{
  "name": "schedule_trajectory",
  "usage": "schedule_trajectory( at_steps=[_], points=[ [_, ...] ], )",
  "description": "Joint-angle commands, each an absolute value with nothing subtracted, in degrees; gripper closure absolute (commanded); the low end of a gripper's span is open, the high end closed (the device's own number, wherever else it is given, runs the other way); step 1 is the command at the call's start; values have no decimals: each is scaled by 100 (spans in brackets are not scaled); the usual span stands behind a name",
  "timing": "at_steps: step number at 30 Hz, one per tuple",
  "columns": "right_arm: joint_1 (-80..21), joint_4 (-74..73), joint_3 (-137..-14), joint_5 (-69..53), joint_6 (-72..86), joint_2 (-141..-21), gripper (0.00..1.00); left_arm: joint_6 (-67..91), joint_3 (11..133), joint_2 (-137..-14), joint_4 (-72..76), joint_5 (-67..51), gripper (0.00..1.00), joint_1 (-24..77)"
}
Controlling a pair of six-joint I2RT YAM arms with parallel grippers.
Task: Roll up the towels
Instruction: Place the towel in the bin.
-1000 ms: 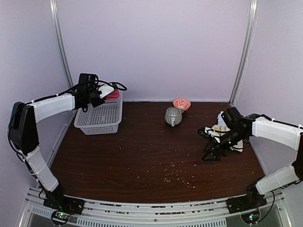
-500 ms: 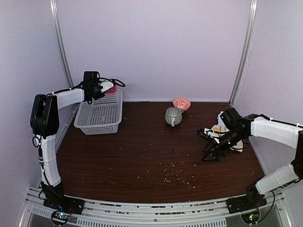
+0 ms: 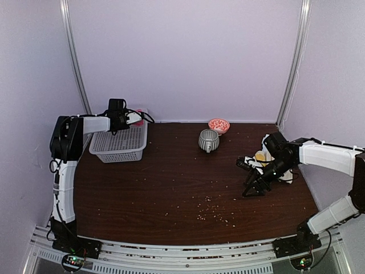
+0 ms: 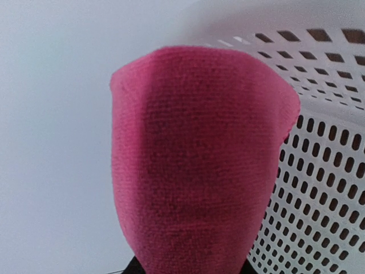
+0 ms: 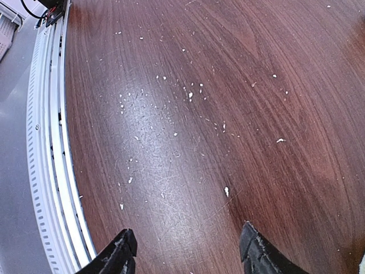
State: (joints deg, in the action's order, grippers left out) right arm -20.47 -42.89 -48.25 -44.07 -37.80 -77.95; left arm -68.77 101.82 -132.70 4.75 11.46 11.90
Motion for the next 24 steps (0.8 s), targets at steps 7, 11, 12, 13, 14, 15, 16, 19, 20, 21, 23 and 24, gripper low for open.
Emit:
schedule_trajectory(
  at_steps=[7, 11, 12, 13, 14, 15, 16, 19, 20, 21, 23, 24],
  points=[
    [-2013, -4343, -4911, -4360, -3885, -8012, 37, -6874, 10497, -13806, 1221, 927, 100, 955],
    [-2008, -4335, -4917, -4328, -3885, -8112, 37, -7099, 10474, -13857, 1254, 837, 100, 925],
    [-2010, -4341, -4917, -4326, -3885, -8139, 37, -7165, 10451, -13879, 1267, 845, 100, 911],
    [-2011, -4347, -4929, -4324, -3892, -8161, 37, -7226, 10432, -13898, 1280, 878, 100, 887],
    [-2013, -4355, -4936, -4324, -3893, -8181, 37, -7309, 10409, -13918, 1291, 905, 100, 868],
    [-2012, -4359, -4939, -4324, -3887, -8189, 37, -7378, 10362, -13929, 1310, 915, 99, 838],
    [-2008, -4352, -4939, -4320, -3885, -8199, 37, -7442, 10277, -13930, 1317, 908, 95, 810],
    [-2010, -4345, -4935, -4309, -3883, -8230, 37, -7615, 10048, -13899, 1352, 881, 85, 750],
    [-2008, -4350, -4933, -4306, -3885, -8247, 37, -7641, 9987, -13875, 1425, 879, 81, 735],
    [-2008, -4350, -4937, -4307, -3889, -8264, 37, -7652, 9955, -13870, 1476, 879, 78, 723],
    [-2007, -4347, -4947, -4298, -3884, -8293, 37, -7655, 9973, -13868, 1479, 818, 75, 715],
    [-2011, -4350, -4950, -4298, -3885, -8304, 37, -7643, 10025, -13888, 1472, 791, 74, 709]
  ],
)
